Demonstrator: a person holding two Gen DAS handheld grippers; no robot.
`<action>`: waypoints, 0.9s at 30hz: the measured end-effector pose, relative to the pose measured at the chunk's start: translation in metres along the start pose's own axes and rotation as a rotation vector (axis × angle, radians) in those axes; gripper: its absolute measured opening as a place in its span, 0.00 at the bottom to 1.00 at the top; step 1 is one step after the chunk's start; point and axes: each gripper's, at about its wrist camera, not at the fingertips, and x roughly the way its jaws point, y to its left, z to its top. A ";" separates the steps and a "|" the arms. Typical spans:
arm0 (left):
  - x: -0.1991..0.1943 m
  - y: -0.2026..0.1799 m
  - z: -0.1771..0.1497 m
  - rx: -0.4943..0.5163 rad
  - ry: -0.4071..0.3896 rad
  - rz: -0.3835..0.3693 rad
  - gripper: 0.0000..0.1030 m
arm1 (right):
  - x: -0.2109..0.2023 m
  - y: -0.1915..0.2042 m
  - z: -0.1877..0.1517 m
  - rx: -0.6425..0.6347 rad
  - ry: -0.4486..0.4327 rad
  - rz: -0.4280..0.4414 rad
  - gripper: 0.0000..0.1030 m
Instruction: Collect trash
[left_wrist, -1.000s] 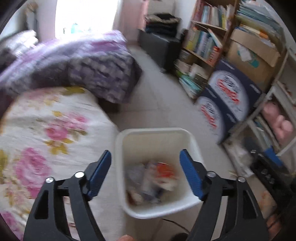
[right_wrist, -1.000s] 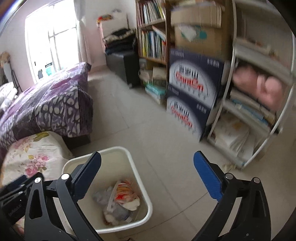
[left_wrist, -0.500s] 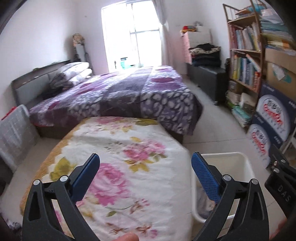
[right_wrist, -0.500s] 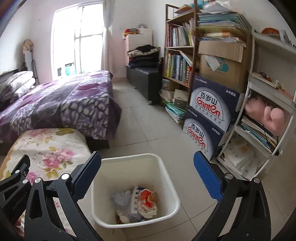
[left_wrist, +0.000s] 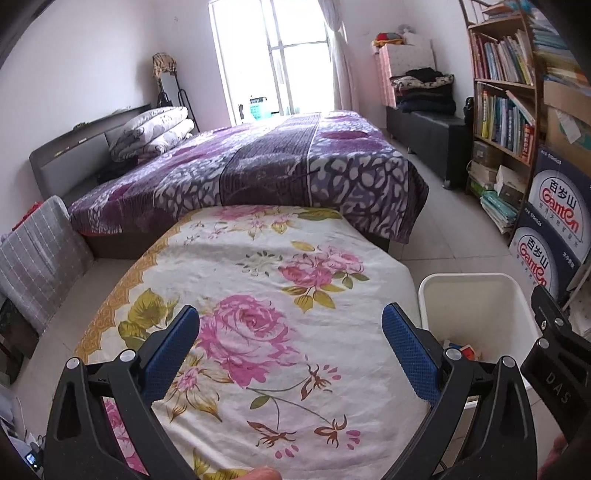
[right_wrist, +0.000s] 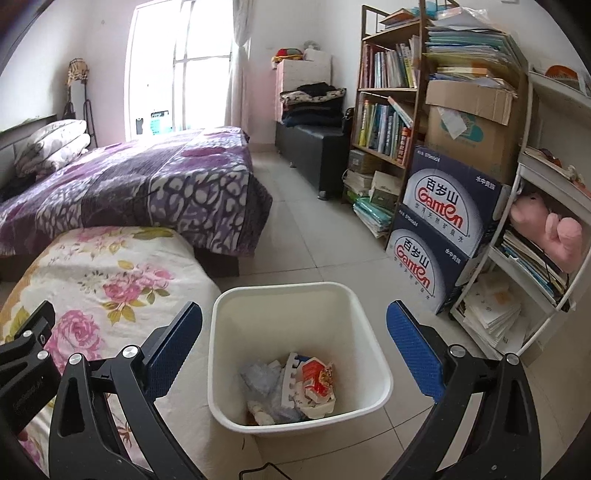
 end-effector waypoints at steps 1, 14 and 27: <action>0.002 0.001 -0.001 -0.005 0.009 -0.002 0.93 | 0.001 0.001 -0.001 -0.001 0.002 0.001 0.93; 0.003 0.000 -0.002 -0.006 0.016 -0.003 0.93 | 0.006 0.000 -0.005 0.001 0.020 0.004 0.93; 0.007 0.003 -0.001 -0.025 0.032 -0.005 0.93 | 0.007 -0.001 -0.008 0.005 0.024 0.001 0.93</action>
